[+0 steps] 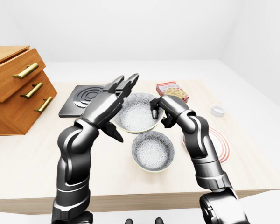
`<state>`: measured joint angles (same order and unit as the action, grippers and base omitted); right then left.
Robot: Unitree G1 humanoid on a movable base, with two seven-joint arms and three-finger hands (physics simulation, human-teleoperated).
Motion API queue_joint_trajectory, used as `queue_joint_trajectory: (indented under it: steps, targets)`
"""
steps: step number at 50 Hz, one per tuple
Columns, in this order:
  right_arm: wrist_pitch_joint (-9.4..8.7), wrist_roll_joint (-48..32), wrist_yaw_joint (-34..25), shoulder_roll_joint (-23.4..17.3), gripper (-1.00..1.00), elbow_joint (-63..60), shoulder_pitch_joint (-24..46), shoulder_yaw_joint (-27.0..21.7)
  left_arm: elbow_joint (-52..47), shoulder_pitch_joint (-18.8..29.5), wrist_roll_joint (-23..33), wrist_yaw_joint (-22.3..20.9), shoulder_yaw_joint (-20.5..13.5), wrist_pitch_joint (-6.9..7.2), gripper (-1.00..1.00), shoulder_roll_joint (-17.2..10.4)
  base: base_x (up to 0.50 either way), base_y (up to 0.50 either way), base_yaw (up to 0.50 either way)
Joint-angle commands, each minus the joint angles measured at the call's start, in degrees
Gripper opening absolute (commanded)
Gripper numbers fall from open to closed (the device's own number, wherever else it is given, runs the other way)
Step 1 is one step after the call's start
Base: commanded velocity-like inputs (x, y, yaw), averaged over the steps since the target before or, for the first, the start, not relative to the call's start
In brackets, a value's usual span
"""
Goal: Pick the akita bowl from table center and place it on the plate.
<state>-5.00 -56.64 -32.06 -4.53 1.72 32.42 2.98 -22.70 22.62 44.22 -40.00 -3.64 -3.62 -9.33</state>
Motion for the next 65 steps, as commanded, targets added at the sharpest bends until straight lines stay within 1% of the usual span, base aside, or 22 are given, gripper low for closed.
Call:
queue_joint_trajectory:
  steps: [1, 2, 3, 5, 6, 7, 8, 9, 11, 12, 14, 17, 24, 29, 33, 42, 50, 53, 61, 65]
  targets:
    - [0.00, 8.0, 2.4, -0.7, -1.00, -1.2, -0.7, -1.5, -3.0, 12.1, -15.9, 5.8, -6.9, 8.62, 1.00, 0.0, 0.00, 0.00, 0.00]
    - [0.00, 8.1, 2.4, -0.8, -1.00, -1.4, -0.8, -1.5, -2.7, 13.7, -19.3, 8.4, -7.7, 8.62, 1.00, -1.2, 0.00, 0.00, 0.00]
    - [0.00, 8.1, 2.5, -1.1, -1.00, -1.6, -0.9, -1.8, 0.0, 16.1, -23.9, 12.5, -10.2, 8.62, 1.00, -2.6, 0.00, 0.00, 0.00]
    - [0.00, 8.5, 2.8, -1.4, -1.00, -1.7, -0.8, -2.2, 3.1, 16.5, -30.0, 17.4, -10.2, 8.62, 1.00, -6.0, 0.00, 0.00, 0.00]
    - [0.00, 8.8, 2.9, -1.6, -1.00, -1.8, -0.7, -2.5, 4.8, 15.8, -32.3, 18.3, -9.9, 8.62, 1.00, -7.3, 0.00, 0.00, 0.00]
    - [0.00, 9.1, 3.0, -1.9, -1.00, -1.8, -0.7, -2.7, 5.5, 15.1, -34.1, 19.3, -9.6, 8.62, 1.00, -8.1, 0.00, 0.00, 0.00]
    - [0.00, 9.5, 3.2, -2.3, -1.00, -1.9, -0.9, -3.2, 5.3, 14.2, -36.9, 21.8, -10.8, 8.62, 1.00, -7.3, 0.00, 0.00, 0.00]
    - [0.00, 9.8, 3.3, -2.6, -1.00, -2.0, -1.1, -3.4, 5.4, 13.1, -38.2, 22.9, -10.3, 8.62, 1.00, -7.9, 0.00, 0.00, 0.00]
    - [0.00, 10.1, 3.3, -3.2, -1.00, -2.8, -1.8, -3.7, 5.6, 10.4, -39.5, 24.1, -9.3, 8.62, 1.00, -8.3, 0.00, 0.00, 0.00]
    - [0.00, 10.3, 3.1, -3.6, -1.00, -4.0, -2.8, -4.2, 5.8, 8.6, -40.3, 25.3, -9.6, 8.62, 1.00, -7.6, 0.00, 0.00, 0.00]
    - [0.00, 10.6, 3.1, -4.2, -1.00, -5.0, -3.8, -4.7, 6.4, 6.8, -40.7, 26.5, -9.1, 8.62, 1.00, -7.6, 0.00, 0.00, 0.00]
    - [0.00, 11.1, 3.0, -5.1, -1.00, -6.8, -5.3, -5.6, 5.0, 4.4, -40.3, 27.1, -8.4, 8.62, 1.00, -7.1, 0.00, 0.00, 0.00]
    - [0.00, 11.8, 2.8, -6.9, -1.00, -10.8, -8.5, -7.5, 2.3, 2.0, -40.3, 27.2, -8.1, 8.62, 1.00, -5.7, 0.00, 0.00, 0.00]
    - [0.00, 12.4, 3.2, -7.7, -1.00, -13.2, -12.1, -9.3, -1.3, -1.5, -40.7, 26.6, -8.1, 8.62, 1.00, -4.5, 0.00, 0.00, 0.00]
    - [0.00, 13.4, 3.6, -8.7, -1.00, -14.3, -13.8, -11.0, -3.8, -2.5, -40.2, 25.9, -8.0, 8.62, 1.00, -4.2, 0.00, 0.00, 0.00]
    - [0.00, 14.9, 5.1, -10.0, -1.00, -14.9, -16.4, -13.4, -5.1, -2.7, -38.4, 24.4, -7.0, 8.62, 1.00, -3.4, 0.00, 0.00, 0.00]
    - [0.00, 16.4, 6.5, -10.7, -1.00, -15.1, -19.1, -15.6, -3.1, -2.5, -37.9, 24.2, -6.8, 8.62, 1.00, -3.3, 0.00, 0.00, 0.00]
    - [0.00, 17.5, 7.1, -11.2, -1.00, -15.3, -21.1, -17.2, -3.6, -2.9, -37.5, 24.0, -6.3, 8.62, 1.00, -2.8, 0.00, 0.00, 0.00]
    - [0.00, 19.2, 8.6, -12.1, -1.00, -14.5, -23.7, -20.2, -3.2, -2.7, -37.1, 23.7, -6.2, 8.62, 1.00, -2.6, 0.00, 0.00, 0.00]
    - [0.00, 19.3, 9.4, -12.2, -1.00, -13.8, -24.3, -20.6, -2.8, -2.8, -36.9, 23.7, -6.1, 8.62, 1.00, -2.5, 0.00, 0.00, 0.00]
